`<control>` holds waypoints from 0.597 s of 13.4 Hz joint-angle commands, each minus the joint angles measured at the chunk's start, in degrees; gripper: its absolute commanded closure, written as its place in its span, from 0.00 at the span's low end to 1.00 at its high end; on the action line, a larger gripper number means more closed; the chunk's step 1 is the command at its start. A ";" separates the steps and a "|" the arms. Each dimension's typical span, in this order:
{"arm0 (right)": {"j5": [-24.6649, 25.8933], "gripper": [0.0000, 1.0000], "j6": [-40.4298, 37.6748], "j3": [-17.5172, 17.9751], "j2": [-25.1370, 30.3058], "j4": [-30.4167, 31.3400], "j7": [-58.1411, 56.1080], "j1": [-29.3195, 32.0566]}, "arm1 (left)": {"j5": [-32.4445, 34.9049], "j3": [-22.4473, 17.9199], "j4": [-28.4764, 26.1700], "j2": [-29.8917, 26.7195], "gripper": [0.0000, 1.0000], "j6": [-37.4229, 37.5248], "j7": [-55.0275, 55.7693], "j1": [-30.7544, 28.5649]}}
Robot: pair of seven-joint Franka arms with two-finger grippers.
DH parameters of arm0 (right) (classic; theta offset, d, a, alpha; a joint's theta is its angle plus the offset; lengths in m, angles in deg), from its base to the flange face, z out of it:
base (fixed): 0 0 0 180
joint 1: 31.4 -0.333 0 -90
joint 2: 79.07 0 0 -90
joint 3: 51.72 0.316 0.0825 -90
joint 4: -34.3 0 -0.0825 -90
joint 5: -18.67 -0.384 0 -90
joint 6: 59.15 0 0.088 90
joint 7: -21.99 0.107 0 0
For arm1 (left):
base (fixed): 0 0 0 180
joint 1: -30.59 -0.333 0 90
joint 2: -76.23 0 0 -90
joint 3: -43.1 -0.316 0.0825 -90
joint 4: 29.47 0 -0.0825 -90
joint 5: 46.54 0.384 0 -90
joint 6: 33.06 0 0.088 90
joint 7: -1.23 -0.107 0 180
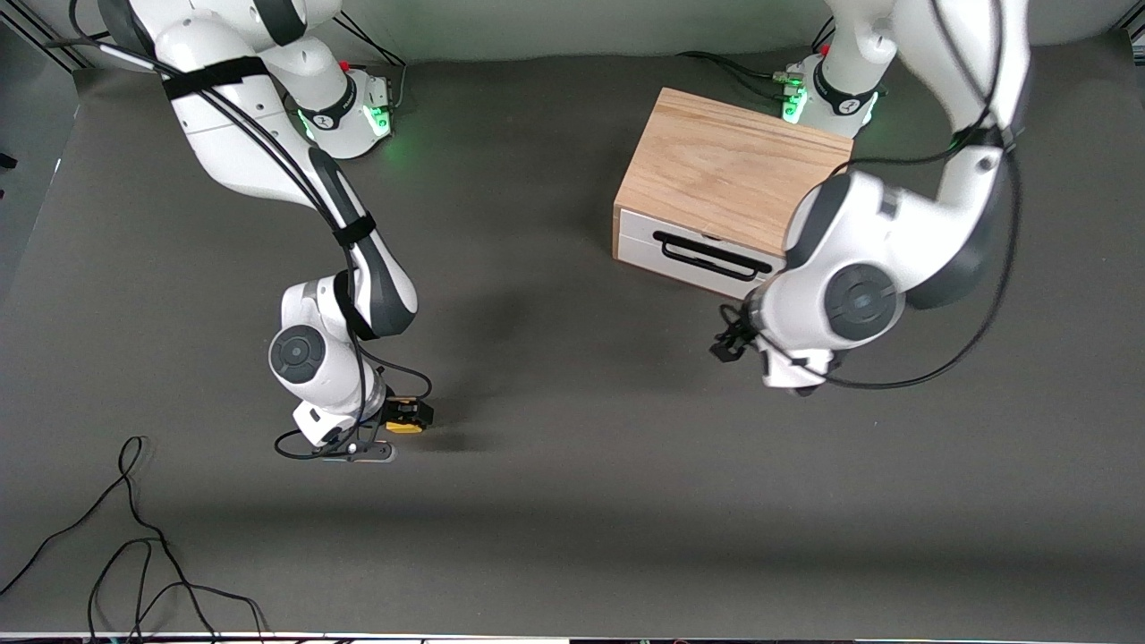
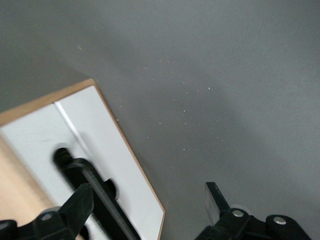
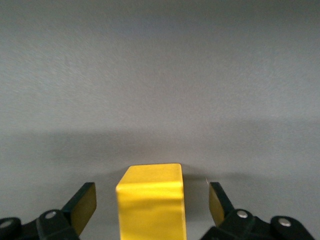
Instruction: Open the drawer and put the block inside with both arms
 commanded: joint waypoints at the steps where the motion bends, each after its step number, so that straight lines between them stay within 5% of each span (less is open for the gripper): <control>1: -1.09 0.00 0.95 -0.16 -1.03 -0.53 -1.59 -0.19 | -0.50 -0.68 -1.13 2.03 0.00 -0.99 1.75 2.74; 3: -1.18 0.00 0.95 -0.16 -1.47 -0.44 -1.59 -0.28 | -0.50 -0.59 -2.89 1.68 0.00 1.02 1.66 2.83; 6: -1.09 0.47 0.95 -0.16 -1.47 -0.52 -1.77 -0.28 | -0.50 -0.59 -3.07 0.02 0.00 6.12 2.62 3.36; 8: -1.09 0.62 0.86 -0.16 -1.47 -0.52 -1.86 -0.19 | -0.42 -0.59 -3.16 -0.34 0.00 7.88 6.83 3.45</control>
